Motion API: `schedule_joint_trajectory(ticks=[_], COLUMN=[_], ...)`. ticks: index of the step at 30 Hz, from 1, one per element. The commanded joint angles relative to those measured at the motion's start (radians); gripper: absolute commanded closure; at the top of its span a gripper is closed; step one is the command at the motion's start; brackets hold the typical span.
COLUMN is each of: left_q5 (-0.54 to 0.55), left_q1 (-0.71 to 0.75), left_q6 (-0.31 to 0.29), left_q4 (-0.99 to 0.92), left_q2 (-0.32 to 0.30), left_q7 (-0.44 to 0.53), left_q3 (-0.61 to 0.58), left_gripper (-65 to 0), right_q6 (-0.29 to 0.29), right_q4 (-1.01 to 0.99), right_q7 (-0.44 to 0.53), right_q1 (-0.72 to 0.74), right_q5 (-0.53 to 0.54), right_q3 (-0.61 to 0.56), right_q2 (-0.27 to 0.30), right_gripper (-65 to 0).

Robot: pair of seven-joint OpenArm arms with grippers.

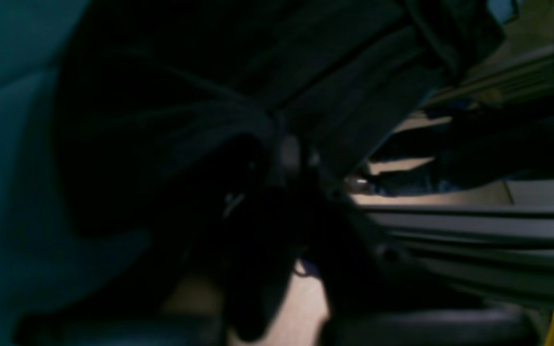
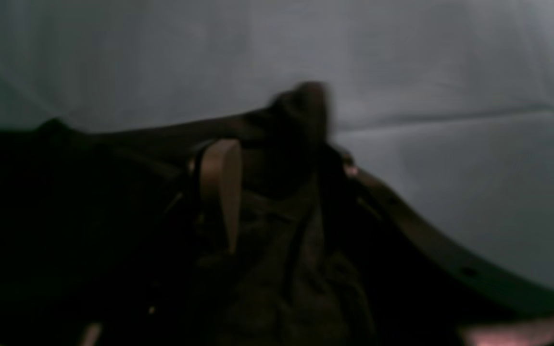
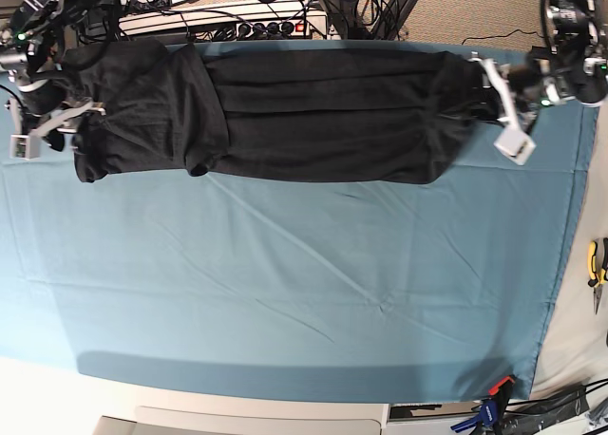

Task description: Fold the T-shirt properly

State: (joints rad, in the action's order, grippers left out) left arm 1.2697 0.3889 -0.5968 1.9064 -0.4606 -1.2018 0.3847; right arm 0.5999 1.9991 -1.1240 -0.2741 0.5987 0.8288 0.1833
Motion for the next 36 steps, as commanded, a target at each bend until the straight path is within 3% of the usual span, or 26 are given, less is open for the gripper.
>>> schedule_joint_trajectory(ticks=[1, 17, 27, 36], left_q5=[0.006, -0.284, -0.404, -0.418], left_q1=[-0.004, -0.161, -0.179, -0.201], left_q6=[-0.006, -0.002, 0.013, 0.013], left_q4=[0.017, 0.016, 0.015, -0.008], left_q2=[-0.002, 0.199, 0.284, 0.336], left_q7=[0.028, 0.129, 0.189, 0.208], left_q3=[-0.018, -0.443, -0.55, -0.566], left_gripper=[0.0, 0.0, 0.0, 0.0], right_q6=[-0.001, -0.021, -0.021, -0.021], right_q4=[0.017, 0.017, 0.017, 0.017], right_q7=[0.029, 0.032, 0.032, 0.032], right_q1=[0.005, 0.005, 0.005, 0.005], right_q5=[0.009, -0.032, -0.032, -0.032], right_q3=[0.018, 0.037, 0.037, 0.037], right_q2=[0.022, 0.047, 0.047, 0.047], right_gripper=[-26.8, -26.8, -26.9, -26.8])
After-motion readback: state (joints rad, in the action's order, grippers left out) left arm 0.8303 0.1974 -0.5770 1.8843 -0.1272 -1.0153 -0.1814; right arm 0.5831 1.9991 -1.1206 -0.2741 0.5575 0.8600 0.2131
